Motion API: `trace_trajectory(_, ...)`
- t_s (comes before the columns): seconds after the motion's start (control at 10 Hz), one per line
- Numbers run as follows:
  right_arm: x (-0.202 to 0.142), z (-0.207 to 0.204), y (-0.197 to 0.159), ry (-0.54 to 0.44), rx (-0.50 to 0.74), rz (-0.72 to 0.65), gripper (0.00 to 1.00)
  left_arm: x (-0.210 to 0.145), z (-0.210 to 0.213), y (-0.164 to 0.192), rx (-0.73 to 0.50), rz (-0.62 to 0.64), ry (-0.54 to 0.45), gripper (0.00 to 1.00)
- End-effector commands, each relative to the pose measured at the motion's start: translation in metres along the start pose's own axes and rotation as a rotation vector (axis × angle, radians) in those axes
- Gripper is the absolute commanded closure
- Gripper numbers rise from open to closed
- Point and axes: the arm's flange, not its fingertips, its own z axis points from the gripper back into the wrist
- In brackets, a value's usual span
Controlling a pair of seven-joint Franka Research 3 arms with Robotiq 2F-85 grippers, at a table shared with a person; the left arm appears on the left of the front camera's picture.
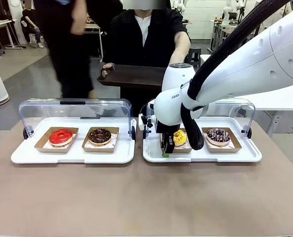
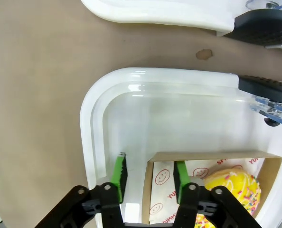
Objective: Provide the desired donut to the person.
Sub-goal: Pick up and lift the Paper togo box containing the Donut pointed at by the person.
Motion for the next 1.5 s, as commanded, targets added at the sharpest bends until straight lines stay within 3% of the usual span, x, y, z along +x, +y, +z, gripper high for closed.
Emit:
trace_trajectory(0.0, 0.002, -0.003, -0.004, 0.016, -0.011, 0.014, 0.88, 0.002, 0.001, 0.0, -0.003, 0.0, -0.011, 0.0)
trace_trajectory(0.1, 0.001, -0.003, -0.004, 0.016, -0.01, 0.011, 0.98, 0.002, 0.001, 0.0, -0.003, 0.0, -0.011, 0.0)
trace_trajectory(0.2, 0.001, -0.003, -0.003, 0.016, -0.008, 0.011, 1.0, 0.002, 0.001, 0.0, -0.003, 0.0, -0.011, 0.0)
trace_trajectory(0.8, 0.005, 0.001, 0.002, 0.051, 0.017, 0.017, 1.0, 0.002, 0.001, 0.0, -0.003, 0.0, -0.011, 0.0)
trace_trajectory(1.0, 0.018, 0.023, 0.015, 0.176, 0.097, -0.057, 1.0, 0.002, 0.001, 0.0, -0.003, 0.0, -0.011, 0.0)
trace_trajectory(1.4, 0.042, 0.104, 0.063, 0.292, 0.092, -0.071, 1.0, 0.002, 0.001, 0.0, -0.003, 0.0, -0.011, 0.0)
